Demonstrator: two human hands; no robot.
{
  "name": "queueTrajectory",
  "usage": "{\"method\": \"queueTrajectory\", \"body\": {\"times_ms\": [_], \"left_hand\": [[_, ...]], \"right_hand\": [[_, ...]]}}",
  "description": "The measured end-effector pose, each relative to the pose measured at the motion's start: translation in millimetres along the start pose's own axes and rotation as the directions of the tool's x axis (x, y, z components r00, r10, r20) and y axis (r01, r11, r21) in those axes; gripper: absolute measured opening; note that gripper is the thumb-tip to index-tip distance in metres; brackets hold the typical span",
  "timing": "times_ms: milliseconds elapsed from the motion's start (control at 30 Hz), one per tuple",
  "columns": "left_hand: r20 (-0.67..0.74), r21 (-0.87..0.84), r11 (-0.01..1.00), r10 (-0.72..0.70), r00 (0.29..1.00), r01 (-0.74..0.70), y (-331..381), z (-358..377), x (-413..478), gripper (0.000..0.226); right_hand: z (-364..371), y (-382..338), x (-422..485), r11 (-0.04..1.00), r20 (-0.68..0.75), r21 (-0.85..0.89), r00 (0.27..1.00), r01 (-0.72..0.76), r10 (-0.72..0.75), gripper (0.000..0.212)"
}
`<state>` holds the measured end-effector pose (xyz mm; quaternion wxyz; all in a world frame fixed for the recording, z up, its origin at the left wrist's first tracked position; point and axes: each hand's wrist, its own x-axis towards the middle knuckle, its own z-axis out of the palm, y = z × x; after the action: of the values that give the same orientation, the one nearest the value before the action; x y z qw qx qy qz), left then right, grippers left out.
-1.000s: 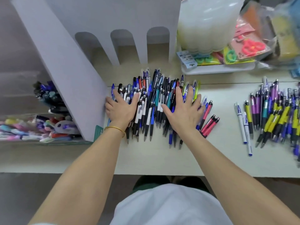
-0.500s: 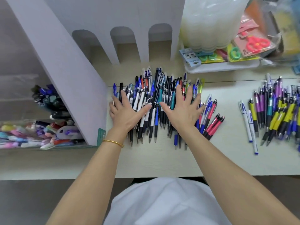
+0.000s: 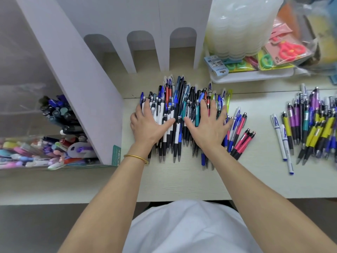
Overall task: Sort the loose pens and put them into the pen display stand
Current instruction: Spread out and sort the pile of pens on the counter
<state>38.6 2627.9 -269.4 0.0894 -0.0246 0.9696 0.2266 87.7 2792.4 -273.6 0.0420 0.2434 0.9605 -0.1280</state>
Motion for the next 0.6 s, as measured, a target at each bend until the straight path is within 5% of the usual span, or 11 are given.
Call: {"method": "queueTrajectory", "body": {"times_ms": [600], "left_hand": [[-0.039, -0.074, 0.991, 0.106, 0.994, -0.108, 29, 16, -11, 0.102]], "right_hand": [[0, 19, -4, 0.999, -0.058, 0.040, 0.998, 0.031, -0.029, 0.074]]}}
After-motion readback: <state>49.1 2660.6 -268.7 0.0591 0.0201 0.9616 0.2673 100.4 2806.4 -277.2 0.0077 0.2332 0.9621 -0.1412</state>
